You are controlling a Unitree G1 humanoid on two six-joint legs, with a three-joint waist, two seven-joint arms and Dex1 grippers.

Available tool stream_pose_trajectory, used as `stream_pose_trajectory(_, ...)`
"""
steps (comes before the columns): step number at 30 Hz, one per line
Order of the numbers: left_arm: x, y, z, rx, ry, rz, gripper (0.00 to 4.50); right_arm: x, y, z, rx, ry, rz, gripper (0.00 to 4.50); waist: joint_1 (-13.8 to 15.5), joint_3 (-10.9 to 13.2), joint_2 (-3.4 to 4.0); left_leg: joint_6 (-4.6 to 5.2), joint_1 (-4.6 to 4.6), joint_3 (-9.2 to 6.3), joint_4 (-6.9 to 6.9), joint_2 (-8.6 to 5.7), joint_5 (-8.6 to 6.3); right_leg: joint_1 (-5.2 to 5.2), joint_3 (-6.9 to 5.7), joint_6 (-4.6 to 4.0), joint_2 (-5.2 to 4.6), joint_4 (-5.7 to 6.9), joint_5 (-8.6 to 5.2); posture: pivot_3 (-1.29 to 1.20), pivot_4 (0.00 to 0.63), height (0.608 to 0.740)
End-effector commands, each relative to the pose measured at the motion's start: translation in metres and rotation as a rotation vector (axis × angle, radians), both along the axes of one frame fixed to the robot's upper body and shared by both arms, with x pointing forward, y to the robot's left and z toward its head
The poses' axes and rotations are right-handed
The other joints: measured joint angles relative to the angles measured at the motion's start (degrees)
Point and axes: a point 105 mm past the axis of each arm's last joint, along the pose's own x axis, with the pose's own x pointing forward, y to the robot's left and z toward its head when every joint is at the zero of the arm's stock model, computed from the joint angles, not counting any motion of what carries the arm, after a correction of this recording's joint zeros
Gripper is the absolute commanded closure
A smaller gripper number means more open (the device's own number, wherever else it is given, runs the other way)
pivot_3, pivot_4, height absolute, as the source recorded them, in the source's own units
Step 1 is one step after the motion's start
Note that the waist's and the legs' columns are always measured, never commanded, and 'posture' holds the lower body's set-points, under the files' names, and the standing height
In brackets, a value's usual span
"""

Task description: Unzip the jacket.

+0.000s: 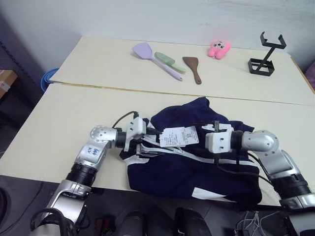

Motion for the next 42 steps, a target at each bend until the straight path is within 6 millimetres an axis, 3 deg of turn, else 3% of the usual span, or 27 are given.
stream_pose_trajectory(1, 0.005, -0.001, -0.004, 0.008, -0.012, 0.056, 0.04, 0.0, 0.017, 0.008, 0.031, -0.063, 0.065, 0.0, -0.06, 0.0, 0.0, -0.02, 0.02, 0.0, 0.01, 0.02, 0.01, 0.01, 0.0, 0.0, 0.0, 0.03, 0.0, 0.0, 0.15, 0.74)
stream_pose_trajectory(17, 0.004, 0.003, -0.013, -0.019, 0.054, 0.142, 0.04, 0.004, 0.03, 0.025, -0.013, -0.219, 0.166, 0.0, -0.47, 0.0, 0.01, -0.03, 0.07, 0.0, 0.02, 0.03, 0.03, 0.02, 0.03, 0.0, -0.03, 0.1, 0.0, 0.0, 0.15, 0.74)
stream_pose_trajectory(20, 0.006, 0.003, -0.011, -0.038, 0.06, 0.158, 0.04, 0.002, 0.035, 0.018, -0.072, -0.2, 0.218, 0.0, -0.52, -0.01, 0.01, -0.03, 0.08, -0.01, 0.02, 0.04, 0.03, 0.02, 0.02, 0.0, -0.04, 0.11, 0.0, 0.0, 0.15, 0.74)
stream_pose_trajectory(24, 0.007, 0.004, -0.011, -0.032, 0.063, 0.157, 0.0, 0.002, 0.04, 0.013, -0.145, -0.203, 0.265, 0.82, -0.51, 0.0, 0.01, -0.02, 0.07, -0.04, 0.03, 0.03, 0.04, 0.05, 0.01, -0.01, -0.05, 0.11, 0.0, 0.0, 0.15, 0.74)
stream_pose_trajectory(27, 0.007, 0.004, -0.011, -0.029, 0.065, 0.155, 0.0, 0.005, 0.041, 0.014, -0.175, -0.207, 0.276, 0.82, -0.72, 0.0, 0.01, -0.02, 0.08, -0.04, 0.03, 0.03, 0.04, 0.05, 0.01, -0.01, -0.05, 0.13, 0.0, 0.0, 0.15, 0.74)
stream_pose_trajectory(32, 0.008, 0.003, -0.011, -0.029, 0.066, 0.155, 0.0, 0.007, 0.041, 0.015, -0.174, -0.185, 0.279, 2.32, -0.85, 0.0, 0.01, -0.02, 0.08, -0.08, 0.04, 0.03, 0.04, 0.07, -0.02, -0.01, -0.07, 0.13, 0.0, 0.0, 0.15, 0.74)
stream_pose_trajectory(38, 0.012, 0.006, -0.013, -0.027, 0.055, 0.196, 0.0, 0.005, 0.034, 0.017, -0.139, -0.182, 0.244, 4.47, -0.94, 0.0, 0.01, -0.02, 0.07, -0.11, 0.04, 0.03, 0.04, 0.07, -0.03, -0.01, -0.08, 0.14, 0.0, 0.0, 0.15, 0.74)
stream_pose_trajectory(42, 0.014, 0.008, -0.013, -0.039, 0.046, 0.233, 0.0, 0.005, 0.013, 0.025, -0.108, -0.211, 0.145, 4.47, -0.81, 0.0, 0.01, -0.01, 0.06, -0.15, 0.05, 0.01, 0.04, 0.11, -0.03, -0.01, -0.12, 0.12, 0.0, 0.0, 0.15, 0.74)
